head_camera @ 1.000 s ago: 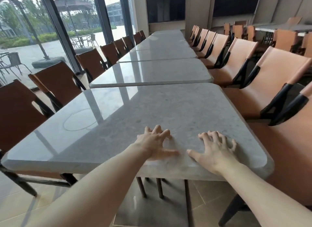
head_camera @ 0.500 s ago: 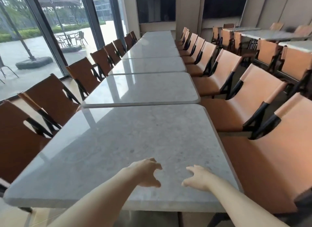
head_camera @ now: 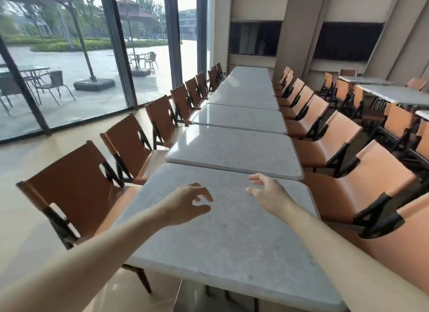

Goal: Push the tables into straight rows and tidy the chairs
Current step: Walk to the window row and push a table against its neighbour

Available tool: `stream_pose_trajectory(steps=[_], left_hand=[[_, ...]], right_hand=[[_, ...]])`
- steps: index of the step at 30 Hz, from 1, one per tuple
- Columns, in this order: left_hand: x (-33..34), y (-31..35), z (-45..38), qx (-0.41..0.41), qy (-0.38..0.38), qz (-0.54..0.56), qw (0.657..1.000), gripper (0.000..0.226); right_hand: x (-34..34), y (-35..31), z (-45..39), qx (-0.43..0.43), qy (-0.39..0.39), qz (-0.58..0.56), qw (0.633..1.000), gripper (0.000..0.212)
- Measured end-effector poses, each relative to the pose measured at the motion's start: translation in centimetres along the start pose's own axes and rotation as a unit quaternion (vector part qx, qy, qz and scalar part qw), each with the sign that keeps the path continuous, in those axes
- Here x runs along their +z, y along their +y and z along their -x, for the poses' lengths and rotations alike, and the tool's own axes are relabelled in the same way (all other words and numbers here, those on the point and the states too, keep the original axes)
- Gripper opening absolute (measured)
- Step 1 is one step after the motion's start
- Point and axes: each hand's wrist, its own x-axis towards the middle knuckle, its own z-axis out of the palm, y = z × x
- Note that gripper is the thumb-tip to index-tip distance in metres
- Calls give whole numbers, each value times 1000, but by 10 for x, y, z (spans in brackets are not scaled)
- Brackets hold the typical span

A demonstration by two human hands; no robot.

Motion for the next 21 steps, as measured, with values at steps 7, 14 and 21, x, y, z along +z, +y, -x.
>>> stream_pose_trajectory(steps=[7, 14, 21], left_hand=[[-140, -69, 64, -36, 75, -3, 996, 11], [-213, -119, 112, -54, 165, 90, 981, 12], [-243, -154, 129, -47, 190, 215, 957, 14]], right_hand=[[31, -137, 7, -74, 9, -40, 996, 21], [103, -219, 16, -126, -9, -43, 991, 20], [147, -267, 8, -166, -5, -91, 982, 21]])
